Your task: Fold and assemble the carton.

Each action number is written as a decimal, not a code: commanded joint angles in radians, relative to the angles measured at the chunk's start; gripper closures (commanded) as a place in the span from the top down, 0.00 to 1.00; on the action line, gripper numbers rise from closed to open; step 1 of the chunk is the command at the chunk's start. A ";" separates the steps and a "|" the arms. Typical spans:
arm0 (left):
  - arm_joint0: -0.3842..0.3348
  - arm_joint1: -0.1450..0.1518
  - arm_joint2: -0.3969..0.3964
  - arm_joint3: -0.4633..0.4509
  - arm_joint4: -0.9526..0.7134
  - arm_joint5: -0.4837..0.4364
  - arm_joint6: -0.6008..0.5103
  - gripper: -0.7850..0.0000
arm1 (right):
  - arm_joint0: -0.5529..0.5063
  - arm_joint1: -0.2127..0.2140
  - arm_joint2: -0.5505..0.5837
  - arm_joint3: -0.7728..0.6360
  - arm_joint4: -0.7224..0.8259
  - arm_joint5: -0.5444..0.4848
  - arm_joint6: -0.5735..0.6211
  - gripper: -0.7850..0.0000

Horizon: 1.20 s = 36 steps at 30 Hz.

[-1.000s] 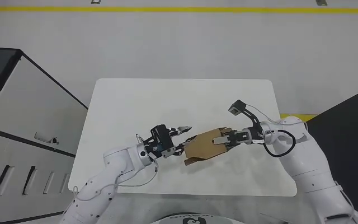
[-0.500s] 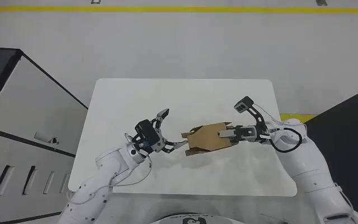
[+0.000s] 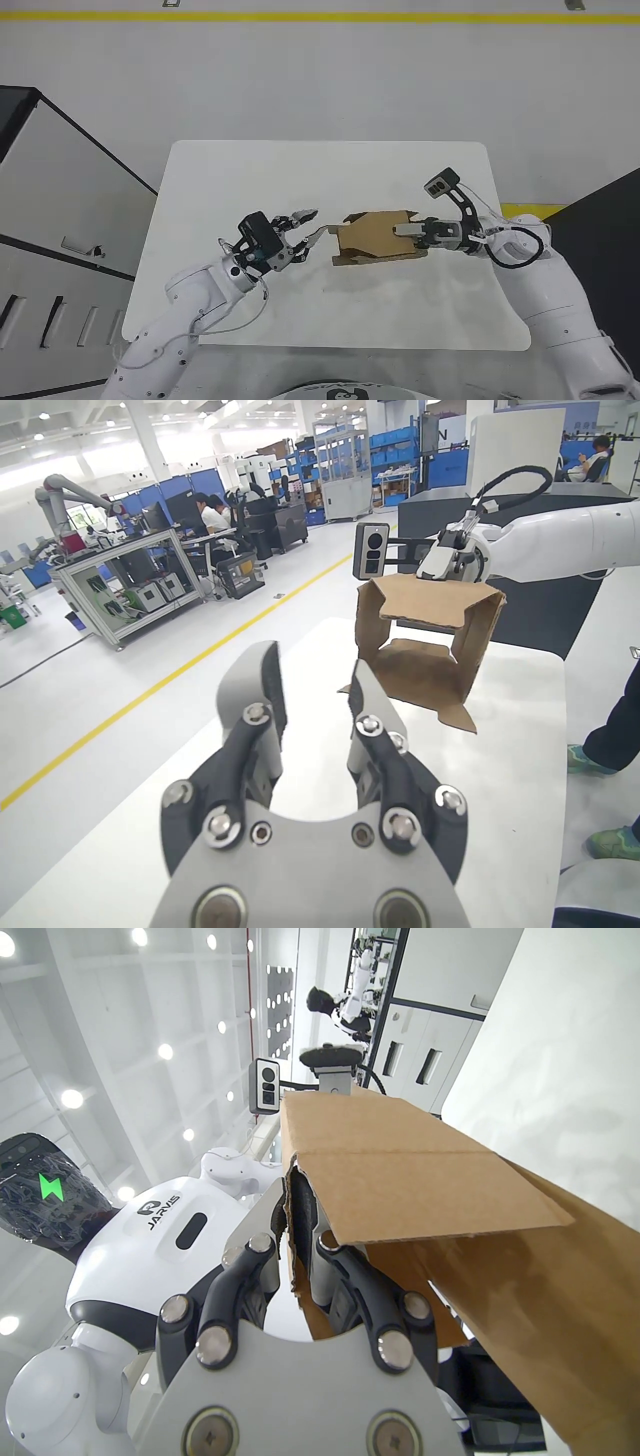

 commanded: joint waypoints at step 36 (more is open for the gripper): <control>-0.060 -0.004 0.078 -0.020 0.015 -0.044 -0.121 0.00 | -0.038 0.012 0.004 -0.061 -0.090 0.014 0.052 0.00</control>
